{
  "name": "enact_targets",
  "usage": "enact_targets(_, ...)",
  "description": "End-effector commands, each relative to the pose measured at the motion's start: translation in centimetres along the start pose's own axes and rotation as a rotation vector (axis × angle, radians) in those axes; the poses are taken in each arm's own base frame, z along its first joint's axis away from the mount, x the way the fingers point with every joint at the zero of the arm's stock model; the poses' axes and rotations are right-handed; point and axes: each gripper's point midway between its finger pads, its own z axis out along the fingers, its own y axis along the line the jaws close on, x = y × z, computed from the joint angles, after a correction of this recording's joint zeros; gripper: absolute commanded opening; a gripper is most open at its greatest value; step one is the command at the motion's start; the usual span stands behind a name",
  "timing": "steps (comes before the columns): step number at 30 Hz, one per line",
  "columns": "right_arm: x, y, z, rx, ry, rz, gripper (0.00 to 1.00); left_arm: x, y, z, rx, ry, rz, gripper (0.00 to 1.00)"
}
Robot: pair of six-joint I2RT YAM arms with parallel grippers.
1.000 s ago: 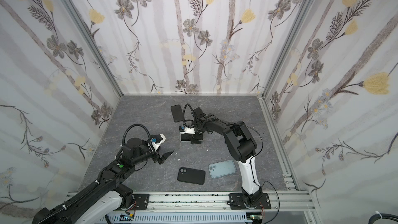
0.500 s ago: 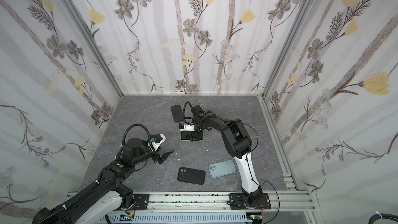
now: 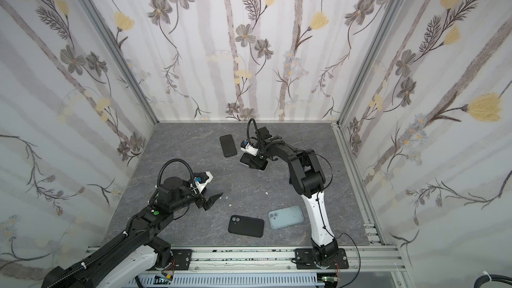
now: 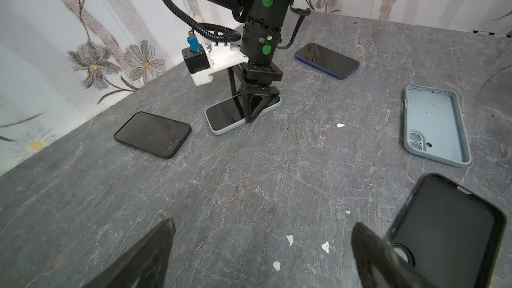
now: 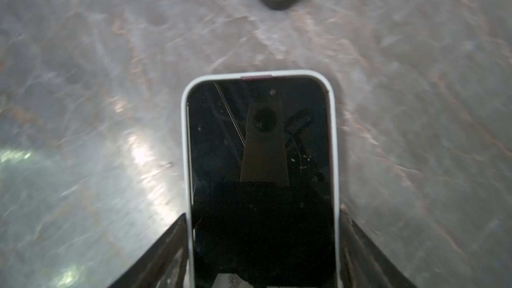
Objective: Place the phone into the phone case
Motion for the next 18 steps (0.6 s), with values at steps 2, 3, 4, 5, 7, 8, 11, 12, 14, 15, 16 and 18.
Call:
enact_targets(2,2.4,-4.3,0.6,0.208,0.09,0.296,0.73,-1.2,0.6,0.0,-0.019,-0.036,0.011,1.0)
enact_targets(3,1.8,-4.7,0.7,0.213,0.069,0.342,0.73,-1.3,0.6,0.0,-0.02,-0.039,0.01,1.0)
enact_targets(4,1.2,-4.9,0.9,0.208,0.054,0.385,0.73,-1.3,0.7,0.0,-0.023,-0.041,0.009,1.0)
enact_targets(5,0.7,-5.1,1.1,0.204,0.041,0.423,0.73,-1.4,0.7,0.0,-0.023,-0.043,0.007,1.0)
enact_targets(7,-0.1,-5.8,1.7,0.207,0.021,0.503,0.73,-1.8,1.0,0.0,-0.031,-0.053,-0.006,1.0)
enact_targets(8,-0.4,-6.4,1.9,0.227,0.017,0.55,0.73,-2.0,1.1,0.0,-0.034,-0.057,-0.01,1.0)
enact_targets(11,-1.4,-7.7,2.6,0.254,0.005,0.653,0.72,-2.6,1.6,-0.1,-0.051,-0.073,-0.03,1.0)
enact_targets(12,-1.6,-8.0,2.8,0.255,-0.003,0.677,0.72,-2.8,1.7,-0.2,-0.055,-0.076,-0.038,1.0)
enact_targets(14,-2.6,-8.5,2.9,0.256,-0.045,0.735,0.72,-3.2,1.9,-0.2,-0.061,-0.084,-0.06,1.0)
enact_targets(15,-2.9,-8.6,3.2,0.247,-0.062,0.75,0.72,-3.3,2.0,-0.2,-0.061,-0.085,-0.066,1.0)
enact_targets(16,-3.3,-8.6,3.4,0.236,-0.085,0.766,0.71,-3.5,2.1,-0.1,-0.063,-0.085,-0.072,1.0)
enact_targets(18,-4.1,-8.6,3.7,0.214,-0.122,0.79,0.7,-3.5,2.3,0.0,-0.066,-0.08,-0.084,1.0)
